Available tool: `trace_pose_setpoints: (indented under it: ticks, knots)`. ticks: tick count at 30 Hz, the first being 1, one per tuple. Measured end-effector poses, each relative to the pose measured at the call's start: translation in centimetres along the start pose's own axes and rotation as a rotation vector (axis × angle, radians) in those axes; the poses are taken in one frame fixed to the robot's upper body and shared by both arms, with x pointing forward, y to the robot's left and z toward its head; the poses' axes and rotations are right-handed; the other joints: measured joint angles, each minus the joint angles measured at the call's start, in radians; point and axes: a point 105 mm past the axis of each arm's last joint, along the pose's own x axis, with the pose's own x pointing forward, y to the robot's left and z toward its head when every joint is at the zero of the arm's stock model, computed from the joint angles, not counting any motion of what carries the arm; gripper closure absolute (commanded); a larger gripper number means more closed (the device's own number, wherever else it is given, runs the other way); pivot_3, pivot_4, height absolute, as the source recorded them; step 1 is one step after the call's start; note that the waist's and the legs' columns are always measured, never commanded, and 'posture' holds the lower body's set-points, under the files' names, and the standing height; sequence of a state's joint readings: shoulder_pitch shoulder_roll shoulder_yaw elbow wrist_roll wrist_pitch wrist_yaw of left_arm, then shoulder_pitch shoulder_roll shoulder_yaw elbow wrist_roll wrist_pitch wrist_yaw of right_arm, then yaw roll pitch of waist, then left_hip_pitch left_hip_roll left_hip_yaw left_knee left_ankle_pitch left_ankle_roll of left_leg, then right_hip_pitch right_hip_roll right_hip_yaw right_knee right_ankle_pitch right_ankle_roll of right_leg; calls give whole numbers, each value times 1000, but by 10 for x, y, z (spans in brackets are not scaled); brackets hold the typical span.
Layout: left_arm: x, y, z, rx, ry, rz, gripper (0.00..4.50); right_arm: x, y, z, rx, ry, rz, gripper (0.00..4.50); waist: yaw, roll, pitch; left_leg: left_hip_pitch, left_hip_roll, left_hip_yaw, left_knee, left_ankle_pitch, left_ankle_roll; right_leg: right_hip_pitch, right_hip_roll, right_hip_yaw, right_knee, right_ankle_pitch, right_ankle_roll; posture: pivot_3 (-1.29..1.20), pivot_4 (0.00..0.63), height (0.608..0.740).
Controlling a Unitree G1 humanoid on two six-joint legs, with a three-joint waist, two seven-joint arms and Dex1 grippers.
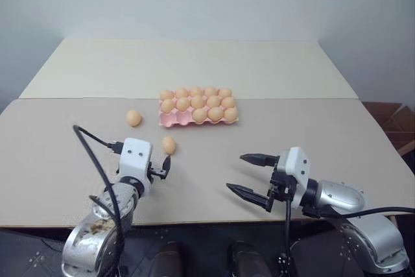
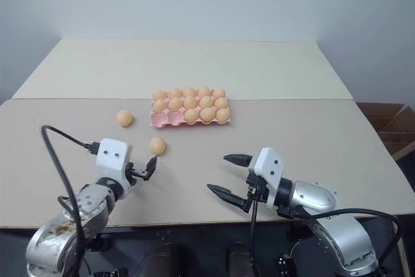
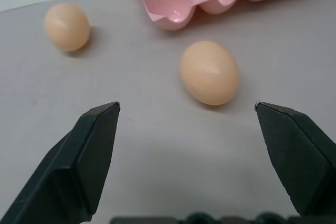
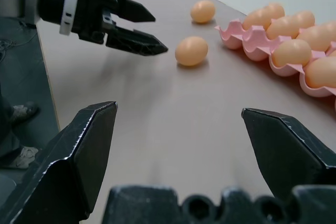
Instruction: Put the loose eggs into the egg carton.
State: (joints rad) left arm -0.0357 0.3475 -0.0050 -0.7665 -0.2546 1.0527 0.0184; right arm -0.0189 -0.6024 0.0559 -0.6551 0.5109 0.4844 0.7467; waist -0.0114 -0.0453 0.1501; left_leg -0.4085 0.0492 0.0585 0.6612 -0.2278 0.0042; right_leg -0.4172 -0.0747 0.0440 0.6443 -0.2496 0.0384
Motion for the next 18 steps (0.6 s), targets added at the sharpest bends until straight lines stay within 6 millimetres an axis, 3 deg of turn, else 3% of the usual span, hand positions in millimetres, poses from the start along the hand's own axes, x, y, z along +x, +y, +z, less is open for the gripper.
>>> trace_pose_setpoints:
  ticks: [11, 14, 18]
  knots:
    - [40, -8, -4, -66, 41, -17, 29, 4, -3, 5, -20, -16, -16, 0, 1, 0, 0, 0, -1, 0, 0, 0, 0, 1, 0, 0, 0, 0, 0, 0, 150, 740]
    - [52, -14, -1, -73, 34, -42, 600, 7, -5, 10, -36, -32, -19, 0, 1, 0, 0, 0, -1, 0, 0, 0, 0, 1, 0, 0, 0, 0, 1, 0, 150, 740]
    - [58, -22, 2, -63, 24, -76, 1846, 9, -6, 13, -45, -40, -21, 0, 0, 0, 0, -1, -1, -1, 0, 0, 0, 0, 0, 0, 0, 0, 1, 0, 150, 740]
